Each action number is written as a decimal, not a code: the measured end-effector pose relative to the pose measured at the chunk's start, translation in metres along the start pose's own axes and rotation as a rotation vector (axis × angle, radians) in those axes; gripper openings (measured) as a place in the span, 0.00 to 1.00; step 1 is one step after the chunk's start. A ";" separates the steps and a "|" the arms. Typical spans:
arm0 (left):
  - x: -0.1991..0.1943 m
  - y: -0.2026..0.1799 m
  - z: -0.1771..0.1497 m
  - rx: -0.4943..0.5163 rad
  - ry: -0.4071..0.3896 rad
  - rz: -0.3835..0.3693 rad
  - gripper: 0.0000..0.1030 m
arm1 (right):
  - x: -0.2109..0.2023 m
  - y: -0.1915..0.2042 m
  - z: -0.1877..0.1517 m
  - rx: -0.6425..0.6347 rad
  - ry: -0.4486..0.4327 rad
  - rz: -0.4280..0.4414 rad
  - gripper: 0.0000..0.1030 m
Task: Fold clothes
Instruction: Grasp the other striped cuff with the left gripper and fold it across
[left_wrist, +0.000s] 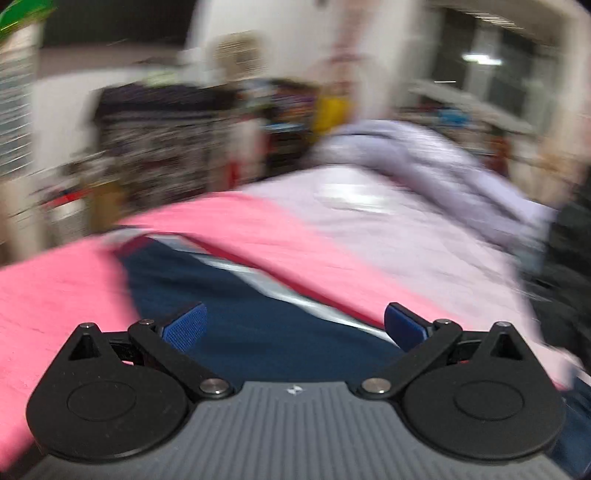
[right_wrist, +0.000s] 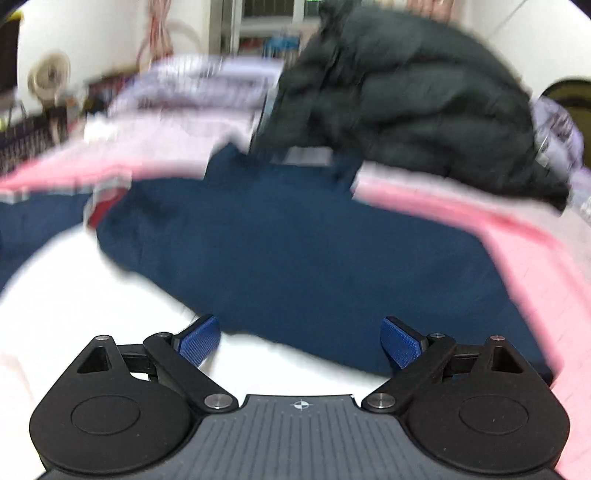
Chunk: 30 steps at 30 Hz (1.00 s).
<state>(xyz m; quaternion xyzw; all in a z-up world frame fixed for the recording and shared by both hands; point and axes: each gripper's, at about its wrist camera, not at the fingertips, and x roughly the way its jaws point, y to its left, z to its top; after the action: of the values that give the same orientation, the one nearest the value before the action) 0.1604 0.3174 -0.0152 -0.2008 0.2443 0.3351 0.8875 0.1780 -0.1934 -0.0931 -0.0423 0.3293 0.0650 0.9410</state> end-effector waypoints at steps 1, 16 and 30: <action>0.012 0.023 0.008 -0.040 0.017 0.096 0.99 | 0.003 0.004 -0.004 -0.001 0.015 -0.005 0.98; 0.113 0.056 0.006 -0.077 0.096 0.347 0.93 | 0.014 0.014 -0.010 0.020 0.051 0.000 1.00; -0.070 -0.128 0.000 0.338 -0.246 -0.384 0.03 | 0.015 0.008 -0.009 0.072 0.053 0.032 1.00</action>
<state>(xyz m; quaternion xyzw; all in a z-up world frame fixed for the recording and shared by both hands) 0.2032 0.1934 0.0492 -0.0502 0.1446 0.1372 0.9786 0.1827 -0.1854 -0.1093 -0.0049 0.3567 0.0668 0.9318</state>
